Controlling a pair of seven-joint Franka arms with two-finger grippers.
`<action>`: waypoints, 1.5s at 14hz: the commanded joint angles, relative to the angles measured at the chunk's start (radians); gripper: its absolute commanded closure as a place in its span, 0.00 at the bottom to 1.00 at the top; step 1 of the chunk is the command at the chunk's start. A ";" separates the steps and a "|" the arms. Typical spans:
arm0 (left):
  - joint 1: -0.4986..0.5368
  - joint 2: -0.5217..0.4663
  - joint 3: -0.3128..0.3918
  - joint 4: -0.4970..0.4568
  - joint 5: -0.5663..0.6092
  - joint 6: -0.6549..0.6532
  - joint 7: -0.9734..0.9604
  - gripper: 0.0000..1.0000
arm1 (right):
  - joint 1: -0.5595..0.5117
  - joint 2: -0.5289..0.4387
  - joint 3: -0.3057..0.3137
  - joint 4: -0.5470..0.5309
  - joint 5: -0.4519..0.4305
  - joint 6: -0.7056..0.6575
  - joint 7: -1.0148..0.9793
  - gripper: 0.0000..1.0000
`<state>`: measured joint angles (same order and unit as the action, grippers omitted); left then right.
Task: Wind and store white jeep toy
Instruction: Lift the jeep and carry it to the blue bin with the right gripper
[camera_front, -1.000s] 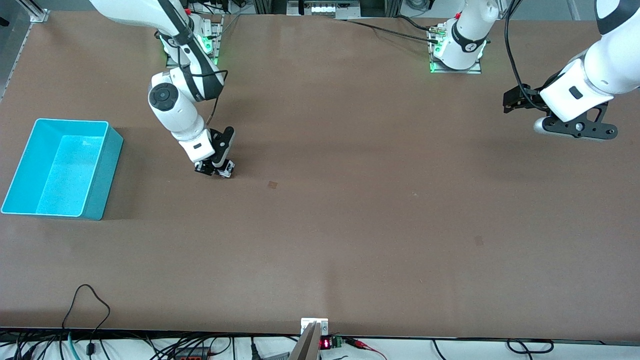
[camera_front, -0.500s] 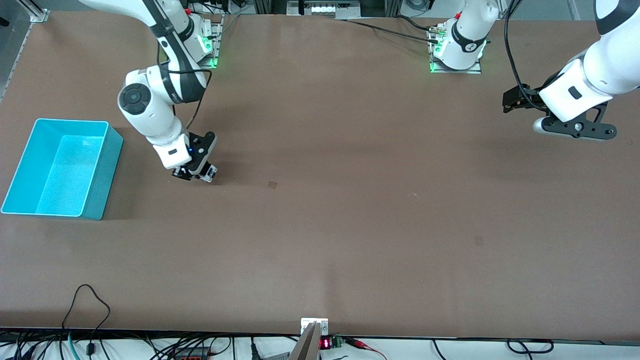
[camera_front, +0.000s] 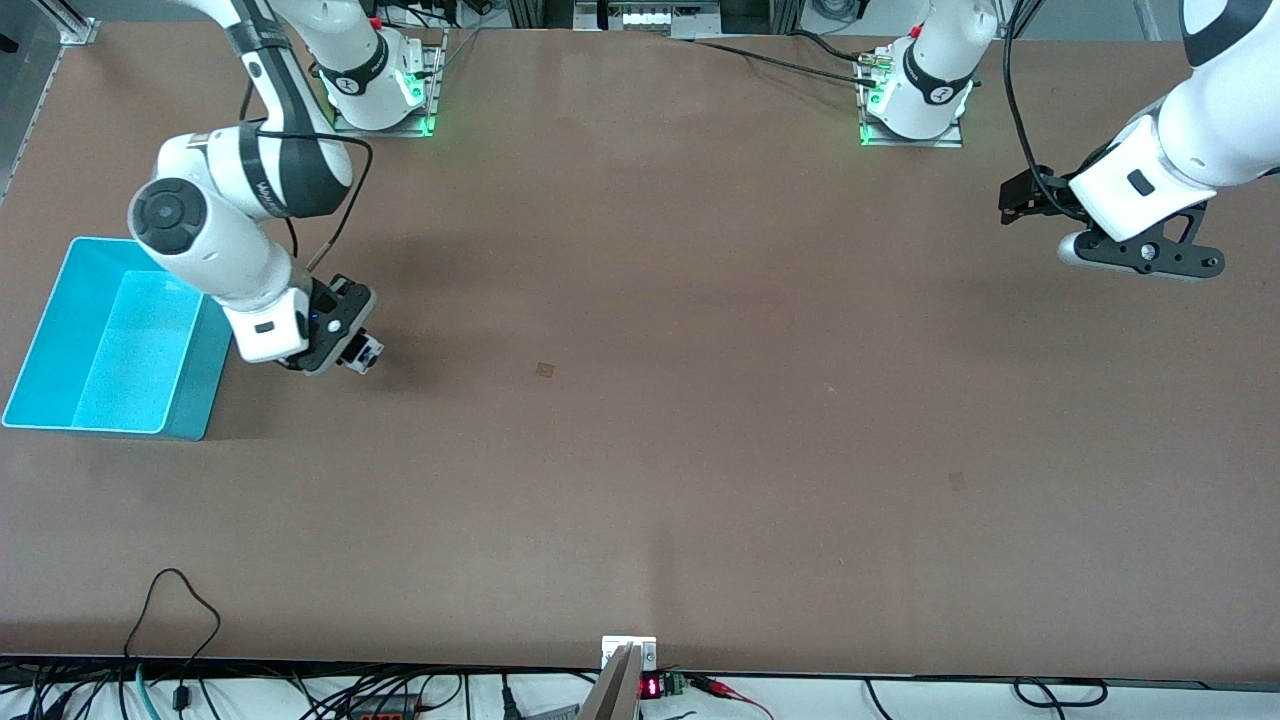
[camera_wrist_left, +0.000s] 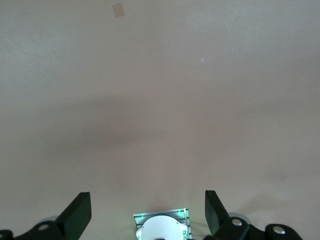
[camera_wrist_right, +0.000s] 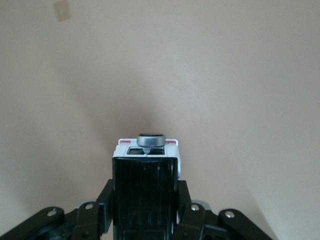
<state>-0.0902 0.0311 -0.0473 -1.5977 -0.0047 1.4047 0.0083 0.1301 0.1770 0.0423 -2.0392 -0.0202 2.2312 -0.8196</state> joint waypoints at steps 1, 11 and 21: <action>0.000 0.009 -0.002 0.030 -0.014 -0.021 -0.005 0.00 | -0.035 -0.034 0.002 0.019 0.006 -0.053 0.127 1.00; 0.007 0.015 0.000 0.030 -0.006 -0.023 -0.001 0.00 | -0.046 -0.091 -0.044 0.034 -0.063 -0.238 0.603 1.00; 0.010 0.015 0.000 0.032 -0.009 -0.023 0.001 0.00 | -0.104 -0.117 -0.229 0.024 -0.070 -0.295 0.637 1.00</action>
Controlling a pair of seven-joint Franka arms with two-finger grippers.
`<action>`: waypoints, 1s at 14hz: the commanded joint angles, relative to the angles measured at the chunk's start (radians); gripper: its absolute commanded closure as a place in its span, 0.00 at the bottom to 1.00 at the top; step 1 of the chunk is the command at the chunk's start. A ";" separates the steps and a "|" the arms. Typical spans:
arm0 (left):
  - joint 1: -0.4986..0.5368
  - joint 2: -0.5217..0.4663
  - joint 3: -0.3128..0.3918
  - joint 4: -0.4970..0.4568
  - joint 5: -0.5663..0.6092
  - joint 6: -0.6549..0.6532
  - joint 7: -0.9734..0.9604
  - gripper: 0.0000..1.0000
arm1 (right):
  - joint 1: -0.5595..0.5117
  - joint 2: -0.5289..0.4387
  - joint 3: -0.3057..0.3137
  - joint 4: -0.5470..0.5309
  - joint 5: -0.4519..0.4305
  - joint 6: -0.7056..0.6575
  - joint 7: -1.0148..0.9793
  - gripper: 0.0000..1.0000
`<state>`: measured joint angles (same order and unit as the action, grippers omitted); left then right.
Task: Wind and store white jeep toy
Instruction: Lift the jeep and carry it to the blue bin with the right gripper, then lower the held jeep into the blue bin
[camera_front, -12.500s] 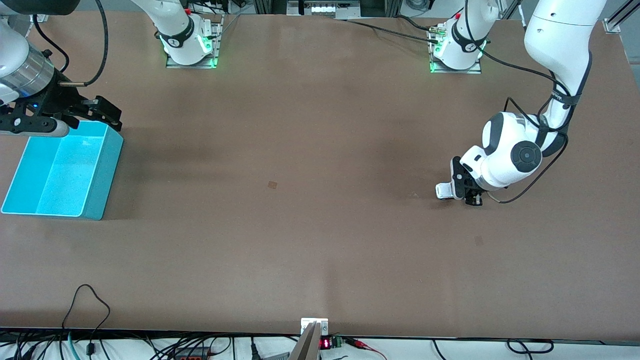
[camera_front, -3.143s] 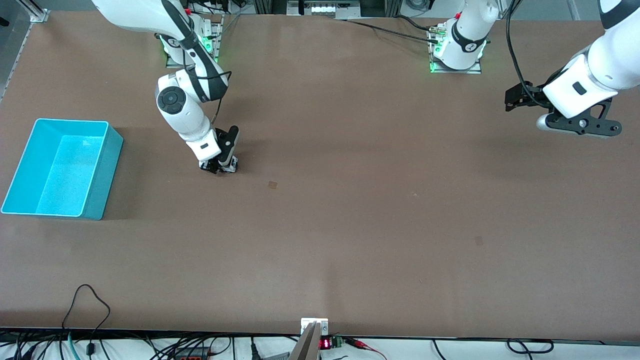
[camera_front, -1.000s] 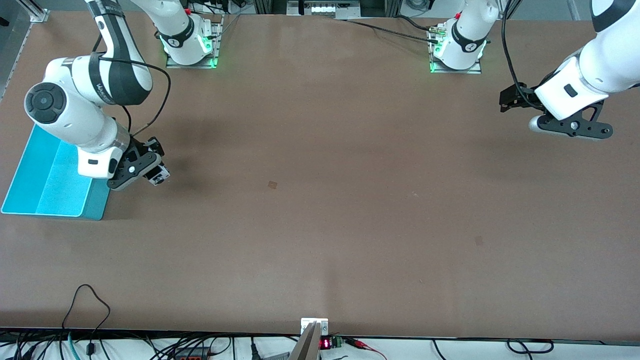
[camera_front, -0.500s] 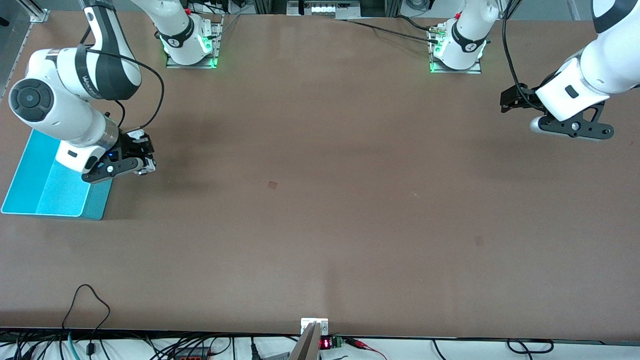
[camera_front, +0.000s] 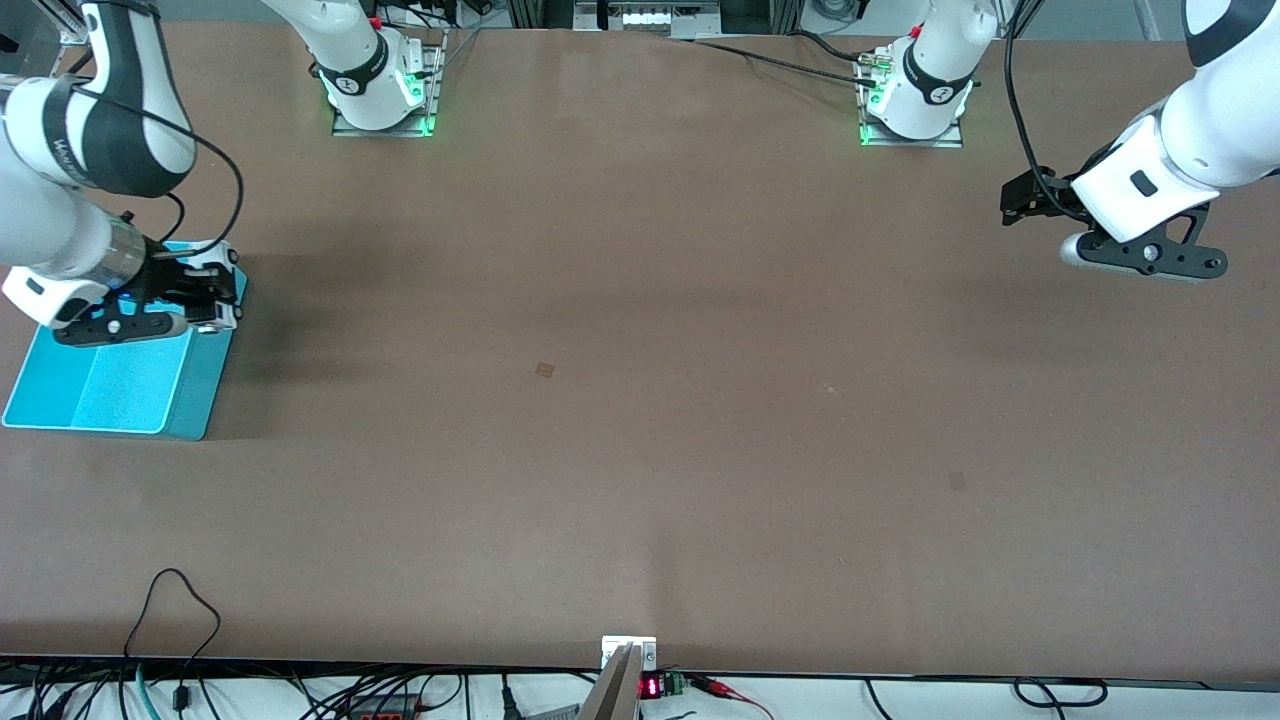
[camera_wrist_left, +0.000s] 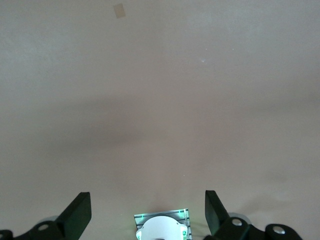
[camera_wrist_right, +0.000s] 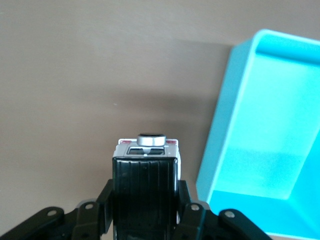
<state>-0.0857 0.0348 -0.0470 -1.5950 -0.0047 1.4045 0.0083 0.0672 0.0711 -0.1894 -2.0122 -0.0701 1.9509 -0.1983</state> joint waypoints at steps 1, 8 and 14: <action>0.006 0.010 -0.001 0.029 -0.011 -0.022 0.001 0.00 | -0.071 -0.007 0.002 -0.007 -0.025 -0.009 0.013 1.00; 0.007 0.011 0.002 0.062 -0.009 -0.059 0.002 0.00 | -0.256 0.079 0.004 -0.074 -0.079 0.233 -0.110 1.00; -0.005 0.011 0.001 0.079 -0.014 -0.070 -0.001 0.00 | -0.329 0.194 0.004 -0.076 -0.077 0.358 -0.150 1.00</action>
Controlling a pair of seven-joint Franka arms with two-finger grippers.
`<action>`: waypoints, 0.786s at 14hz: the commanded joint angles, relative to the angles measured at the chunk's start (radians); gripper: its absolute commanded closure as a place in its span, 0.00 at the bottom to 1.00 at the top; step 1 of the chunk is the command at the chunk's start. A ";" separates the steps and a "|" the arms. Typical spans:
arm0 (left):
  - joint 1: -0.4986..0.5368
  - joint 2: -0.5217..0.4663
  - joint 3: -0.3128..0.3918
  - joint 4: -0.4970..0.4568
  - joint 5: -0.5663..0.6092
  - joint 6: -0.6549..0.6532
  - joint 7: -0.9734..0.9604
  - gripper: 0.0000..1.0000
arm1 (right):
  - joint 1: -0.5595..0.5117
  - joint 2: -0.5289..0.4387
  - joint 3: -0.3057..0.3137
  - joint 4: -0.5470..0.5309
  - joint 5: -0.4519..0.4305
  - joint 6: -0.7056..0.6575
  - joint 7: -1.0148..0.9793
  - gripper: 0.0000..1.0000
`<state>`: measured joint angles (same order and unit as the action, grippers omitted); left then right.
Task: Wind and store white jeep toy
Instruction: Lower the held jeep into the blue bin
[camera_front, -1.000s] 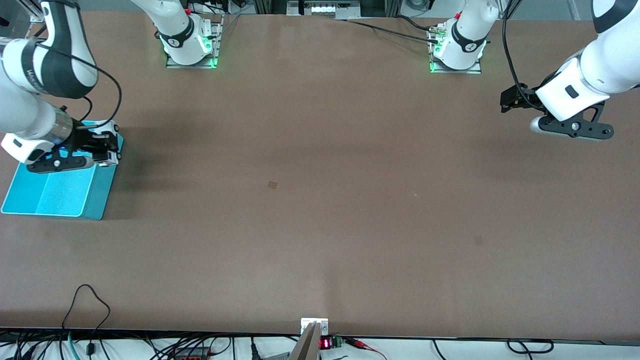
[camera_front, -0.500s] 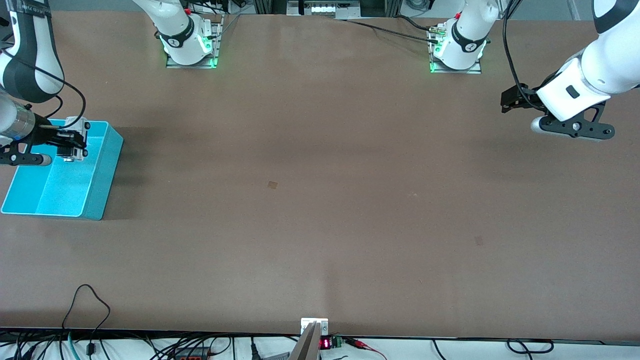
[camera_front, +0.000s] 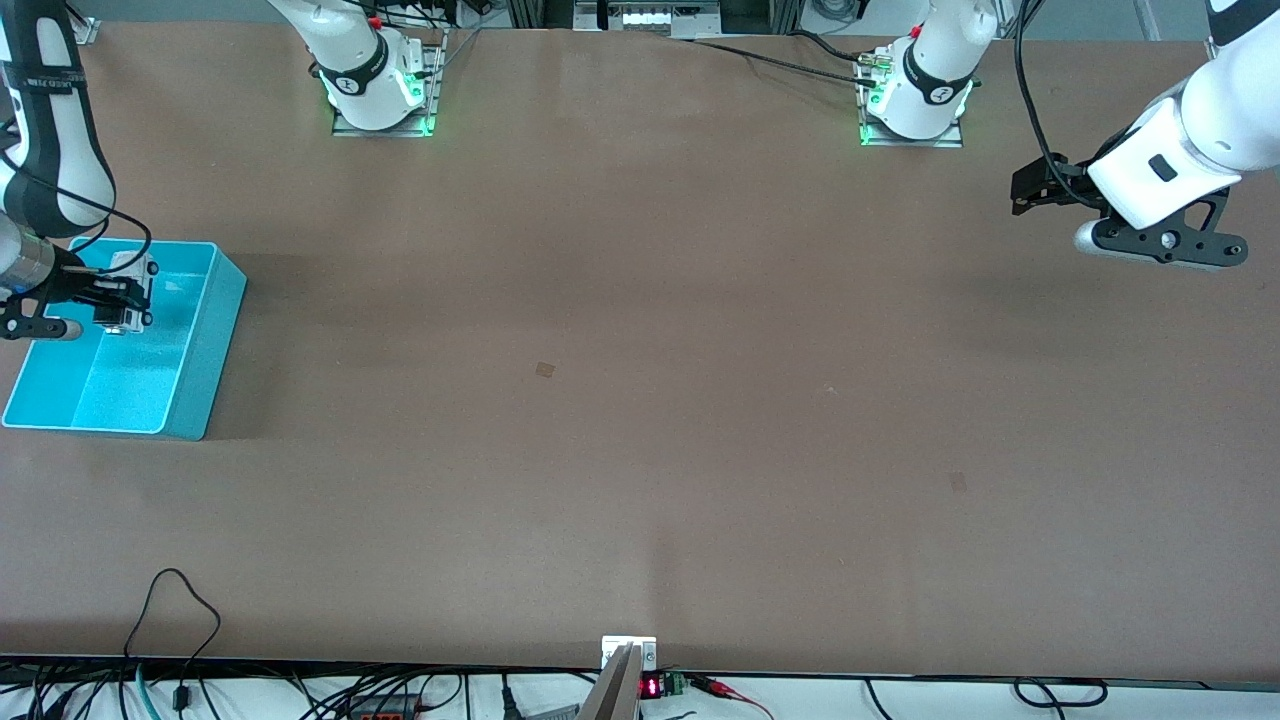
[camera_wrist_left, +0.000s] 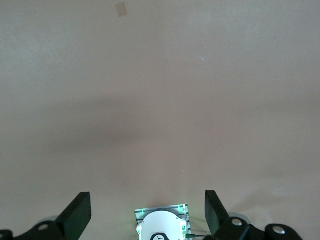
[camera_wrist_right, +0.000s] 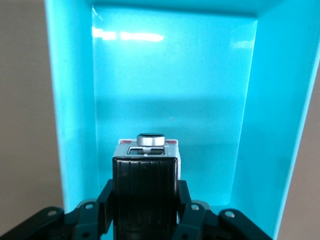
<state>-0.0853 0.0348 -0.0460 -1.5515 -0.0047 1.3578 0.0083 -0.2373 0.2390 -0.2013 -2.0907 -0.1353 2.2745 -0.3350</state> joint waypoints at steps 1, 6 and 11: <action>-0.005 0.011 0.000 0.041 -0.015 -0.023 0.001 0.00 | -0.037 0.045 0.016 0.000 -0.012 0.058 -0.013 1.00; 0.002 0.011 0.000 0.044 -0.012 -0.023 -0.007 0.00 | -0.074 0.115 0.017 -0.029 -0.004 0.171 -0.050 1.00; 0.002 0.011 0.000 0.050 -0.017 -0.023 -0.008 0.00 | -0.097 0.154 0.020 -0.078 0.005 0.246 -0.052 1.00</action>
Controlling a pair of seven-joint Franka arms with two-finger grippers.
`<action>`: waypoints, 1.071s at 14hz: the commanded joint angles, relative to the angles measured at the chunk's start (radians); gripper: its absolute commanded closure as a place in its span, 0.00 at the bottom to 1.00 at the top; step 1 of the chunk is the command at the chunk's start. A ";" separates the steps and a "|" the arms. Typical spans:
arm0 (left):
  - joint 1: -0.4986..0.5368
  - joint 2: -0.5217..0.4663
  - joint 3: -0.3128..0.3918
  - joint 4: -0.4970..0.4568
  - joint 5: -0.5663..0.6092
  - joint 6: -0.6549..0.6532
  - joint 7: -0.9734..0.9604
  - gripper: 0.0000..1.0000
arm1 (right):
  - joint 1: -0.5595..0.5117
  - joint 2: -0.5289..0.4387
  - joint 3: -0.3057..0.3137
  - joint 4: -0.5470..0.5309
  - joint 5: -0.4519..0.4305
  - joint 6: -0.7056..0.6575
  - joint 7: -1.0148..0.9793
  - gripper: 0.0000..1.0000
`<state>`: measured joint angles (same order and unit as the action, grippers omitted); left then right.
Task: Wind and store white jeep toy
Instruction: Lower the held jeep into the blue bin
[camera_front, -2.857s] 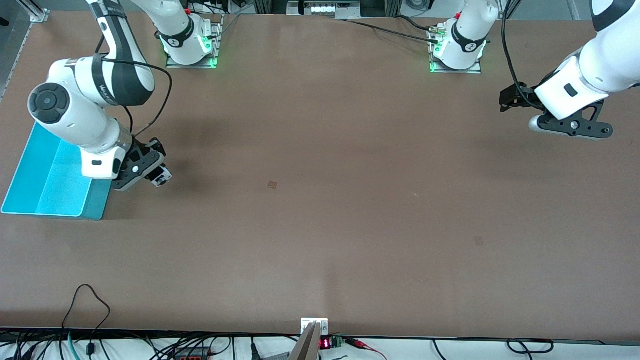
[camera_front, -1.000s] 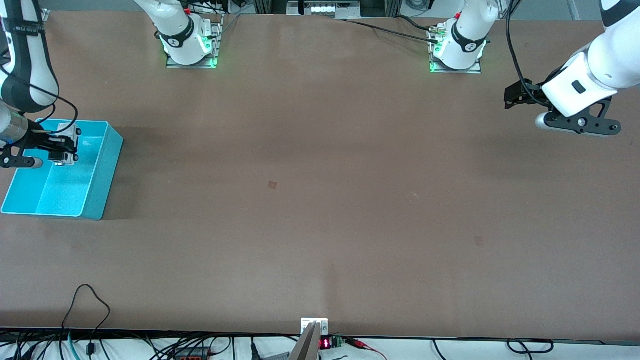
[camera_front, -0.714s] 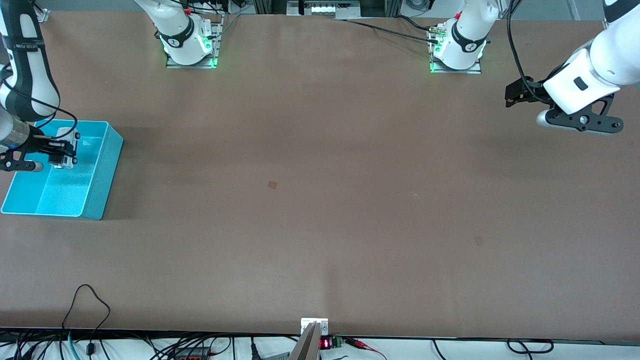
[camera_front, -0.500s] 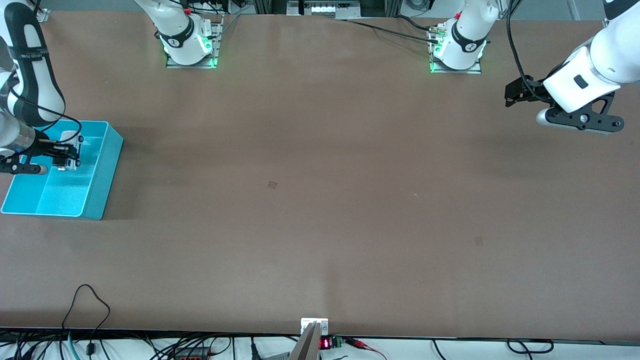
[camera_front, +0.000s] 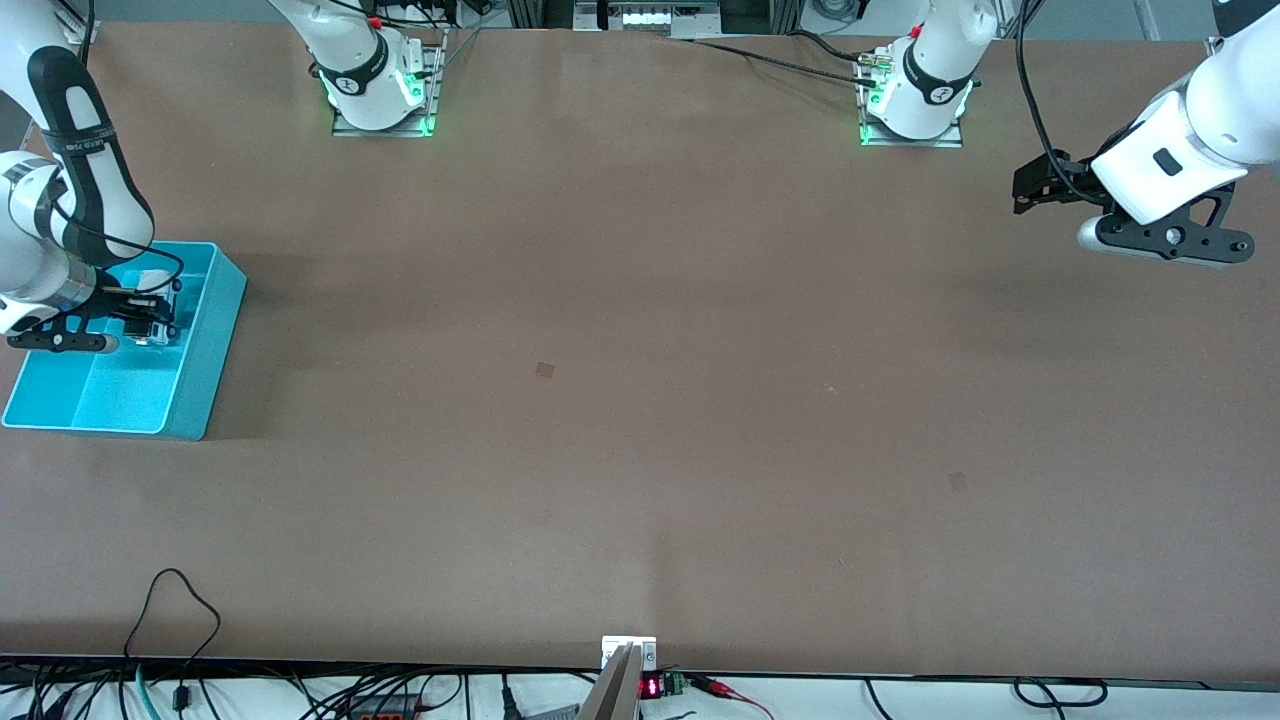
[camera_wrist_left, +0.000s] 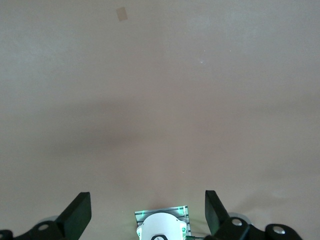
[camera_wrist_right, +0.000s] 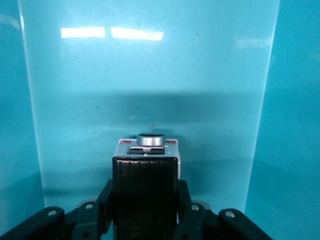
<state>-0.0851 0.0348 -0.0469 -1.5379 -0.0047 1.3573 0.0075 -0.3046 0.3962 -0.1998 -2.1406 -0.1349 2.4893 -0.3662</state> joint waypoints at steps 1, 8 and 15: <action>0.002 0.011 0.001 0.036 -0.017 -0.023 -0.007 0.00 | -0.030 -0.007 0.019 -0.030 0.003 0.029 -0.022 0.96; 0.008 0.013 0.004 0.035 -0.023 -0.038 -0.004 0.00 | -0.013 -0.074 0.059 -0.021 0.003 0.016 -0.074 0.00; 0.004 0.011 -0.001 0.039 -0.017 -0.032 -0.009 0.00 | -0.011 -0.246 0.203 0.044 0.005 -0.179 -0.085 0.00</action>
<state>-0.0833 0.0350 -0.0454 -1.5327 -0.0049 1.3479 0.0074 -0.3076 0.1978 -0.0307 -2.1009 -0.1349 2.3604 -0.4299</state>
